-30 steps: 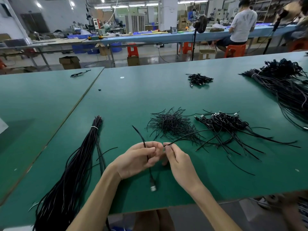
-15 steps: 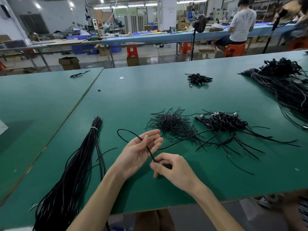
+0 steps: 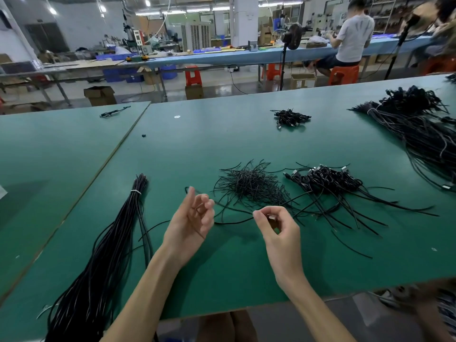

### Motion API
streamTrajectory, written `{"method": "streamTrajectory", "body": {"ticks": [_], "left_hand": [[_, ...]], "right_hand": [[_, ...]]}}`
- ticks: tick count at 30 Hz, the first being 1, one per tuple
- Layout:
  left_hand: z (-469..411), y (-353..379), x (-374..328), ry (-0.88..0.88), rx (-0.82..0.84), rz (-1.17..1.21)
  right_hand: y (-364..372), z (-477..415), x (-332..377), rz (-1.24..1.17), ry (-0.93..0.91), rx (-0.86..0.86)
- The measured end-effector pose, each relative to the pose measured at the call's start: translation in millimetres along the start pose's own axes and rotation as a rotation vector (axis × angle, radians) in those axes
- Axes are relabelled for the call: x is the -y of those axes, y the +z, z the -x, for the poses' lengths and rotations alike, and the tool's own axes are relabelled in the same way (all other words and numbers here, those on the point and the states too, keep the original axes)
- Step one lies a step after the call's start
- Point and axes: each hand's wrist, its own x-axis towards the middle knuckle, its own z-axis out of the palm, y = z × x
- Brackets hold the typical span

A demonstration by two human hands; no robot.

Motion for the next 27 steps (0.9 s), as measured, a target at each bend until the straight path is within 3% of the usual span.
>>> {"method": "streamTrajectory", "body": {"ticks": [2,5,7,10,13,24,27], "left_hand": [[2.3,-1.8,-4.5,-0.001,0.070,0.139],[1.6,-2.1,-6.5,0.073,0.153,0.123],[0.7,0.1,-4.1,0.122,0.273,-0.122],[0.9,1.8,5.4,0.085,0.295,-0.563],[5.6,7.7,12.0,-0.043,0.326,-0.691],[8.0,11.9,15.5,-0.079,0.325,-0.729],[8.4,13.0,15.1,-0.105,0.296,-0.600]], "right_hand": [[-0.3,-0.1,-1.2,0.016,-0.020,-0.001],[0.8,0.1,-0.8,0.056,-0.012,0.081],[2.5,0.4,0.5,0.092,-0.032,0.141],[3.6,1.0,2.2,0.082,-0.018,0.211],[2.1,0.9,3.8,-0.021,-0.016,0.230],[2.9,-0.4,0.7,0.013,-0.026,0.179],[4.8,-1.4,-1.0,0.096,0.022,0.263]]}}
